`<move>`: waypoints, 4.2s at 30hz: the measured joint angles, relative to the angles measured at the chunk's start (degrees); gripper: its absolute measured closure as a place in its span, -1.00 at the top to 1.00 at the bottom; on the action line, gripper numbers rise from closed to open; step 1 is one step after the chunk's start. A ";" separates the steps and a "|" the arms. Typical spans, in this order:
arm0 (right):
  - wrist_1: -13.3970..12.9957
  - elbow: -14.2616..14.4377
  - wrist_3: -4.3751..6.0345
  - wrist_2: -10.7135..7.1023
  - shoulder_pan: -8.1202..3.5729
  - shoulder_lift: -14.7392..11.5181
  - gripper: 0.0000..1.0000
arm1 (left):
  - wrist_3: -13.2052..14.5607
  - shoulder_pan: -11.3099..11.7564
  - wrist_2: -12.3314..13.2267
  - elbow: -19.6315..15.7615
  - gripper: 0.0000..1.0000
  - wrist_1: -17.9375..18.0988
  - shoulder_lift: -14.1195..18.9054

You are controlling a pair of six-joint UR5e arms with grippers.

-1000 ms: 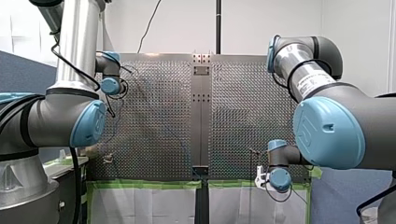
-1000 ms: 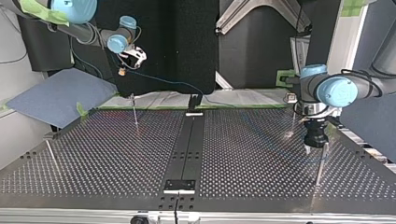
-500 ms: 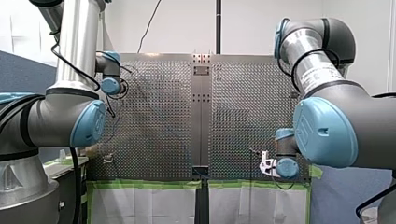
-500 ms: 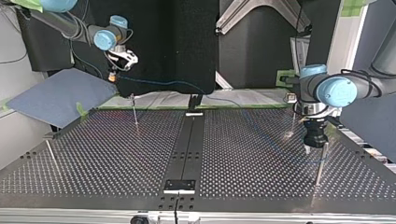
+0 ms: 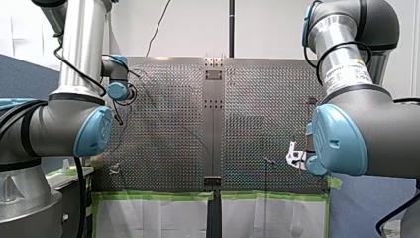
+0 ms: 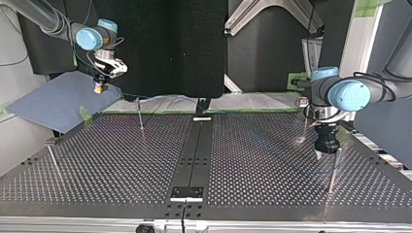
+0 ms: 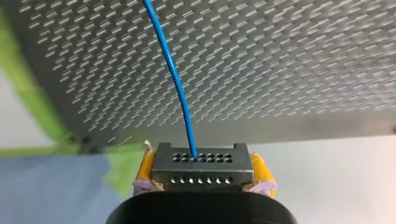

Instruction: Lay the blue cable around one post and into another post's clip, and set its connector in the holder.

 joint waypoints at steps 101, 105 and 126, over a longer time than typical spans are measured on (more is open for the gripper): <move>1.85 0.06 -3.75 -2.54 1.42 0.22 -0.65 | -7.39 5.39 8.44 -18.66 1.00 2.08 3.59; 1.99 0.07 -3.76 -2.50 1.41 0.23 -0.65 | -6.61 5.30 6.87 -20.56 1.00 1.75 5.43; 1.35 0.01 -3.55 -2.66 1.38 0.22 -0.65 | 1.43 4.45 0.11 -19.38 1.00 -8.62 16.22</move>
